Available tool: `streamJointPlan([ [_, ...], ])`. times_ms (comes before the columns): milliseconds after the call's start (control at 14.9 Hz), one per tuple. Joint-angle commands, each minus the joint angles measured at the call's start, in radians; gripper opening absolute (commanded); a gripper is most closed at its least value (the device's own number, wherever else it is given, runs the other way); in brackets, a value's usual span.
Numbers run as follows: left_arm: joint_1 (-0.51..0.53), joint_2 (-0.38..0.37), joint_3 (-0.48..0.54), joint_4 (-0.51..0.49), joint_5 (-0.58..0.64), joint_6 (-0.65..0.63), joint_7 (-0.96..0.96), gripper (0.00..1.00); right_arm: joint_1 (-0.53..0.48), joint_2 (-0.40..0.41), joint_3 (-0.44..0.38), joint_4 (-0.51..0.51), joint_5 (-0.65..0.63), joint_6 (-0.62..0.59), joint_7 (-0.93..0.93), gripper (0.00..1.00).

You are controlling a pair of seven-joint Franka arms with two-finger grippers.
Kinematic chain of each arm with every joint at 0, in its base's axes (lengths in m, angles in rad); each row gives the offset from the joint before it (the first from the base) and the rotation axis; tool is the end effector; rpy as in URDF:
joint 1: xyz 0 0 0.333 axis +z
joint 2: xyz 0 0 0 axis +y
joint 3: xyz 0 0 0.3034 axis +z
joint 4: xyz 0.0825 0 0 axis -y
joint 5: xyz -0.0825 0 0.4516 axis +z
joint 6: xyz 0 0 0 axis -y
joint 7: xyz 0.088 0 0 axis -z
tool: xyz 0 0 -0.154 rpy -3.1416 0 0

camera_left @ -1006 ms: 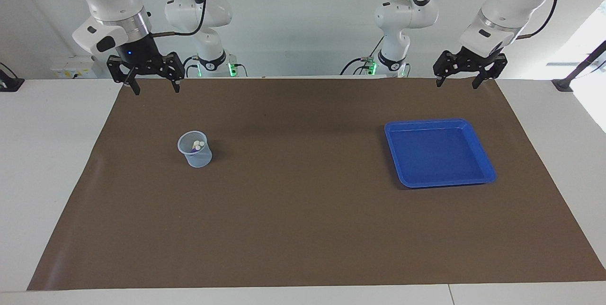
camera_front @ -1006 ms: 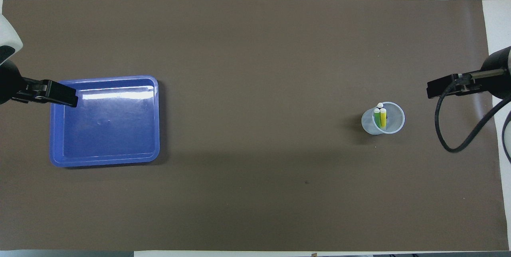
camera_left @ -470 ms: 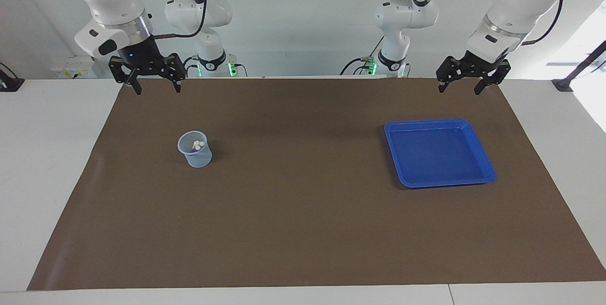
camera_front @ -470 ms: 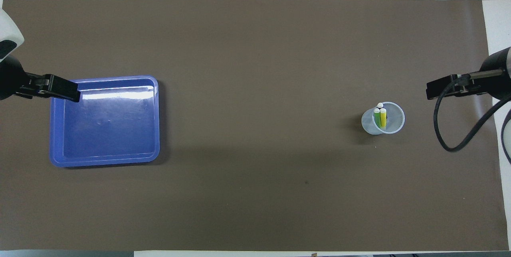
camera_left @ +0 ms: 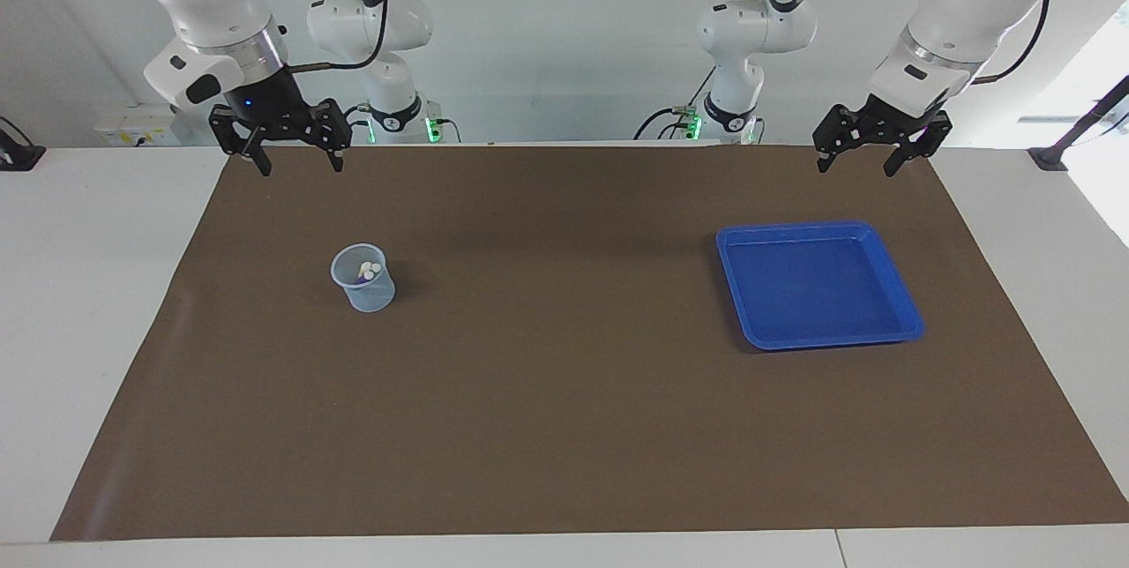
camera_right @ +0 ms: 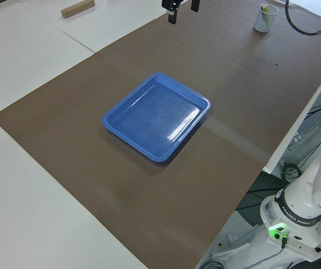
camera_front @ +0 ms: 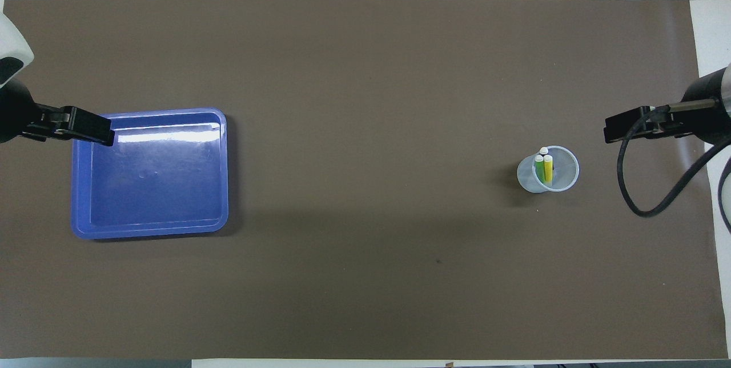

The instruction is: Transfer and insert pens with both arms

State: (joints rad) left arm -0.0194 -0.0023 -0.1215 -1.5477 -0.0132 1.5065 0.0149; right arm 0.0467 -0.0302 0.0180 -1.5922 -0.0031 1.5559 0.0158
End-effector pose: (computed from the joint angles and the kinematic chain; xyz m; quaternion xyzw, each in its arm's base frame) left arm 0.6067 -0.0883 0.5732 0.9967 -0.0781 -0.0198 0.0052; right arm 0.6100 0.0392 0.5707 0.9997 0.0244 -0.0030 0.0019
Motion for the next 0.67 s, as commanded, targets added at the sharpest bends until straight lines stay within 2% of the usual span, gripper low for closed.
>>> streamJointPlan([
  [0,-0.004,-0.011,0.014,-0.009,-0.011,0.006,0.000,1.00,-0.004,0.004,0.002,0.009,0.018,-0.019,0.016,1.00],
  [604,-0.004,-0.018,0.014,-0.026,-0.011,0.011,0.000,1.00,-0.004,-0.004,0.002,-0.005,0.015,-0.011,0.019,1.00],
])
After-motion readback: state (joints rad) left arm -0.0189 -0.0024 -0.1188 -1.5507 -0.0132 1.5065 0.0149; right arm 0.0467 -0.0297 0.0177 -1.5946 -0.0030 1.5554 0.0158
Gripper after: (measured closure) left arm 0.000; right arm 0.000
